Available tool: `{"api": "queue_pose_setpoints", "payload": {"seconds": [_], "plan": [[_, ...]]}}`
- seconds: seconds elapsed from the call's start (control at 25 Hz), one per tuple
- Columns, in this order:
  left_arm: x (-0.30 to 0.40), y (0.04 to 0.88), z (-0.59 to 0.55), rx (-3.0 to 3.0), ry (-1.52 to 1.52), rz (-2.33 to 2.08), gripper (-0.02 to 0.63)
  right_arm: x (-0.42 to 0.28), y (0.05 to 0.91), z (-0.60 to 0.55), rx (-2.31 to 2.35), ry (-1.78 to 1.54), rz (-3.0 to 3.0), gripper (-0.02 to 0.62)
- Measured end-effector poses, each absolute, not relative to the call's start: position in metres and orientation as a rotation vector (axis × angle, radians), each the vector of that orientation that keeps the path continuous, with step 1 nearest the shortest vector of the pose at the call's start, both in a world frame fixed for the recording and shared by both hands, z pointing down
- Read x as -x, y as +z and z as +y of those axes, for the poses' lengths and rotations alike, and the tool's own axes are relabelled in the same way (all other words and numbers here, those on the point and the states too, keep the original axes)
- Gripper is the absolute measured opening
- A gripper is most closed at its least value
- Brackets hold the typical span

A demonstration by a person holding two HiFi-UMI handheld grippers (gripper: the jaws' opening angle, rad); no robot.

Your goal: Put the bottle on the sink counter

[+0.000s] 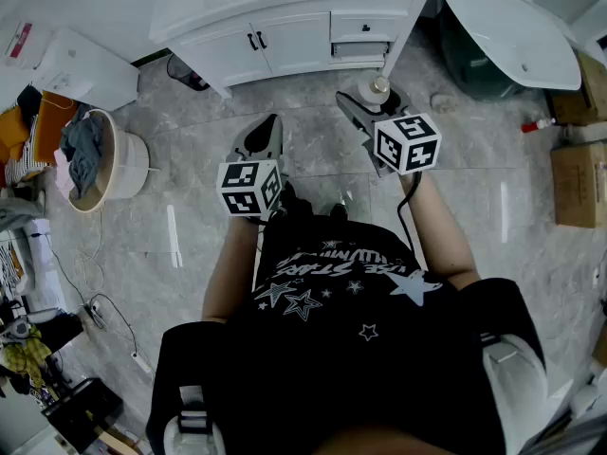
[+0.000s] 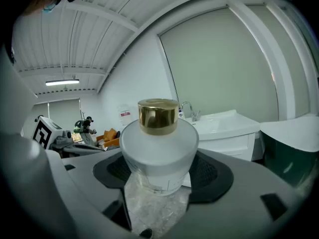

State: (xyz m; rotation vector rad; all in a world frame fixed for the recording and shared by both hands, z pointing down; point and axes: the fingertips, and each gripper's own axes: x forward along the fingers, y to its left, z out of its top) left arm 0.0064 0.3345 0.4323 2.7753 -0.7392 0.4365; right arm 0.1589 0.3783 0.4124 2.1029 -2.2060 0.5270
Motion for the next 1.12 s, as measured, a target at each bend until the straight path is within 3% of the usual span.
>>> {"api": "queue_pose_setpoints", "payload": {"seconds": [0.72,1.12], "plan": [[-0.002,0.44,0.322,-2.754,0.446,-0.749,0.008,-0.156,0.42,0.362,-2.083,0.546,-2.203,0.321],[0.002,0.44,0.249,-2.758,0.424,-0.713,0.008,-0.155,0.416,0.297,-2.137,0.562,-2.166,0.321]]}}
